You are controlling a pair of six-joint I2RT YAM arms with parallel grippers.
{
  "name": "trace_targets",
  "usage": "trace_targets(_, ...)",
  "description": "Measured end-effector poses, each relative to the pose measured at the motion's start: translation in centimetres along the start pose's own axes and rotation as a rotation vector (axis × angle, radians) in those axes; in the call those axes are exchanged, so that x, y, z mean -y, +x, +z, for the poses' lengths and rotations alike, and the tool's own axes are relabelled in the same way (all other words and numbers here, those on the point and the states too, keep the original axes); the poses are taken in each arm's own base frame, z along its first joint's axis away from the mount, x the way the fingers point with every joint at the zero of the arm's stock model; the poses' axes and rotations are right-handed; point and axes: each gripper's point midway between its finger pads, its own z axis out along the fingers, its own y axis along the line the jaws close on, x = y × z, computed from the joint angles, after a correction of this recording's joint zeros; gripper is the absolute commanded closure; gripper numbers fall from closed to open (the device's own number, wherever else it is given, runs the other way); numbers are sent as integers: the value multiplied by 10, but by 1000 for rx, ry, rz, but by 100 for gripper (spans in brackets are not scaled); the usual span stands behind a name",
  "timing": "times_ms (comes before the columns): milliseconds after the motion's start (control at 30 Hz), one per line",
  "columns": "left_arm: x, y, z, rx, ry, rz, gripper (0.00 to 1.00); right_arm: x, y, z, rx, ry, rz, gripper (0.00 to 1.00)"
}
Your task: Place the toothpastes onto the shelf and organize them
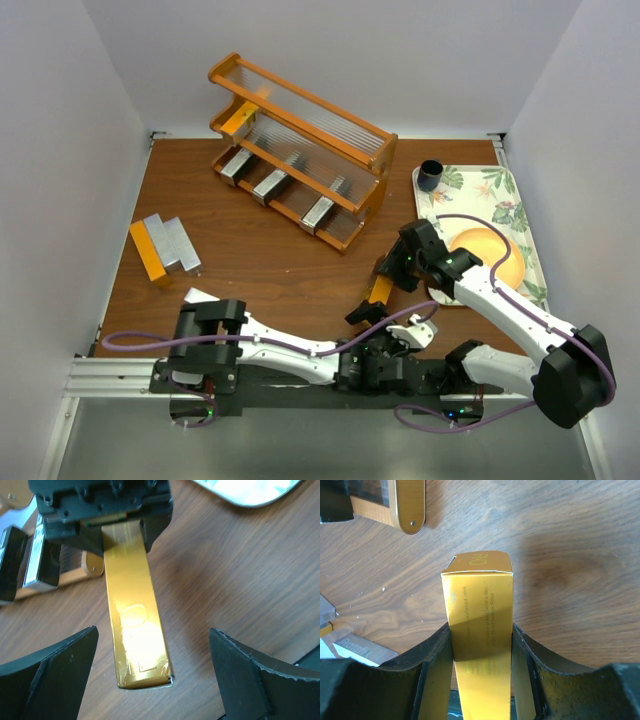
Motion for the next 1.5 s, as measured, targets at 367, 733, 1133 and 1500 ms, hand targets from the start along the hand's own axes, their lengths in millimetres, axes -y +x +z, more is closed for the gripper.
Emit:
trace_targets(367,-8,16,4,-83,-67,-11,43,-4,3,0,-17,-22,8,100)
trace_targets(733,-12,23,4,-101,-85,-10,70,-3,6,3,-25,-26,16,39)
trace_targets(1133,-35,25,-20,-123,45,-130,73,-16,-6,-12,28,-95,-43,2)
trace_targets(1500,-85,47,-45,-162,173,-309,72,-47,-55,-70,242,-204,-164,2)
